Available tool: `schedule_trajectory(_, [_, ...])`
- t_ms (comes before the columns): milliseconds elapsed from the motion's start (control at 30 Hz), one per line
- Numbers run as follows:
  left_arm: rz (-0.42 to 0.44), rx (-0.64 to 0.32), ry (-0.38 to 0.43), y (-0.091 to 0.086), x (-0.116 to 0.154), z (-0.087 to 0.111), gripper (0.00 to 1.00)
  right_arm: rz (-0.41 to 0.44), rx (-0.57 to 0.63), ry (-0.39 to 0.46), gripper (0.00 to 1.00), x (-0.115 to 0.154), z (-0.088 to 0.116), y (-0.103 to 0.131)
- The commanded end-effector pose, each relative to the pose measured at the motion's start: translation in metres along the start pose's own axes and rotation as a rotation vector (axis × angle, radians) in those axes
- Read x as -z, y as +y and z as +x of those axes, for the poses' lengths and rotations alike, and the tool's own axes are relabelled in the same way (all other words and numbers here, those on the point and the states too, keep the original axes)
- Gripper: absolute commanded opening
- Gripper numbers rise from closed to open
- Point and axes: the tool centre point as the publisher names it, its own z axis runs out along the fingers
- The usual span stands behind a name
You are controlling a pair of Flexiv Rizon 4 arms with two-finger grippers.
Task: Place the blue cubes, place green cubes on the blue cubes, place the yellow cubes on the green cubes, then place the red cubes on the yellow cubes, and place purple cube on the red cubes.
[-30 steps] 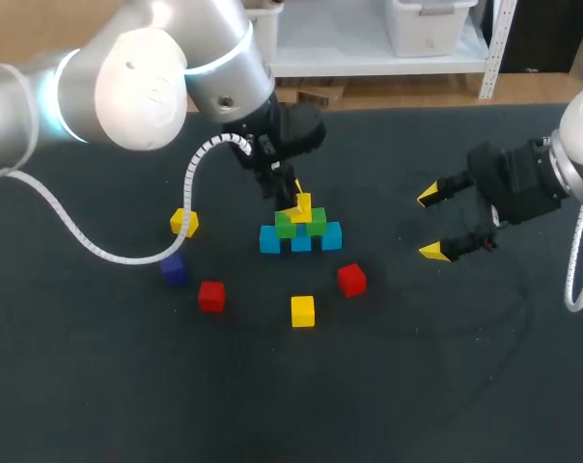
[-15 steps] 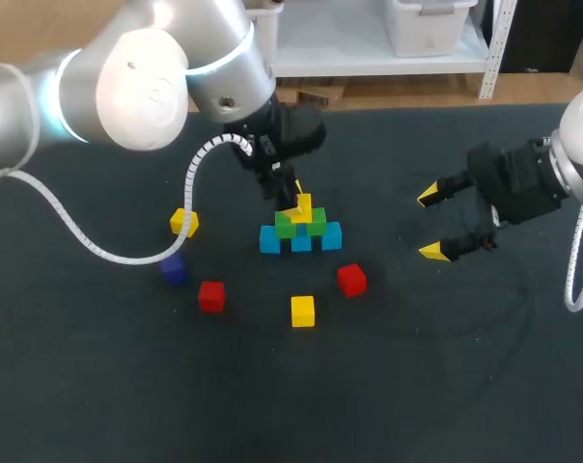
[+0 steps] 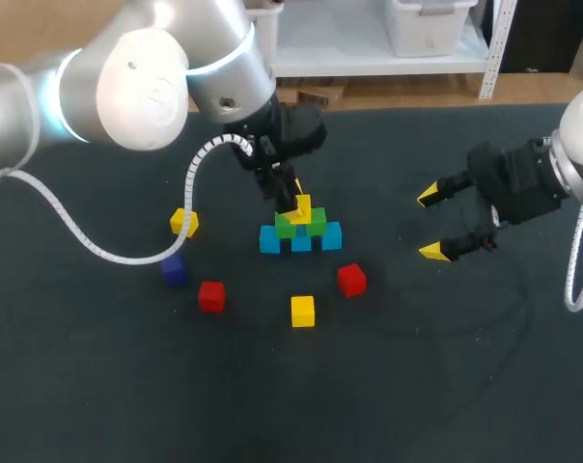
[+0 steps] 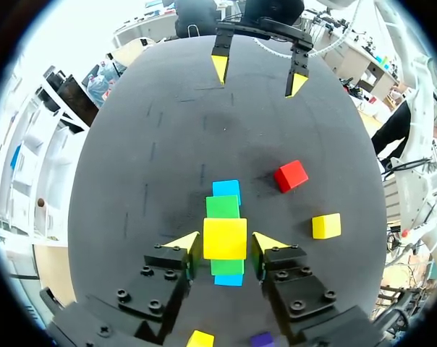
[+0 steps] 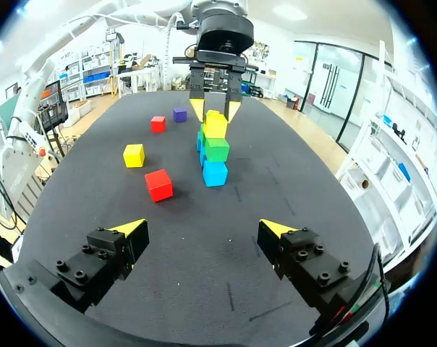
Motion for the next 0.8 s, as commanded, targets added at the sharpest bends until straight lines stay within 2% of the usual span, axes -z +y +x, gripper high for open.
schedule_trajectory(33, [0.003, 0.000, 0.003, 0.002, 0.000, -0.001, 0.48, 0.001, 0.001, -0.003, 1.00, 0.000, 0.000, 0.000])
schedule_trajectory(67, [0.002, 0.000, 0.003, 0.001, 0.000, -0.001, 0.50, 0.001, 0.001, -0.003, 1.00, 0.000, 0.000, 0.000])
schedule_trajectory(100, [0.001, 0.002, 0.001, 0.001, 0.001, -0.001, 0.56, 0.001, 0.001, -0.003, 1.00, 0.000, 0.000, 0.000])
schedule_trajectory(200, [-0.004, 0.006, 0.005, -0.001, 0.005, -0.001, 0.92, 0.001, 0.001, -0.003, 1.00, 0.000, 0.000, 0.000])
schedule_trajectory(233, [-0.005, 0.007, 0.005, -0.002, 0.008, -0.001, 1.00, 0.001, 0.001, -0.003, 1.00, 0.000, 0.000, 0.000])
schedule_trajectory(600, [-0.068, 0.032, -0.009, -0.009, 0.044, 0.021, 1.00, 0.001, 0.001, -0.003, 1.00, 0.000, 0.000, 0.000])
schedule_trajectory(800, [-0.040, -0.034, 0.058, -0.013, 0.053, 0.049, 1.00, 0.001, 0.001, -0.003, 1.00, 0.000, 0.000, 0.000])
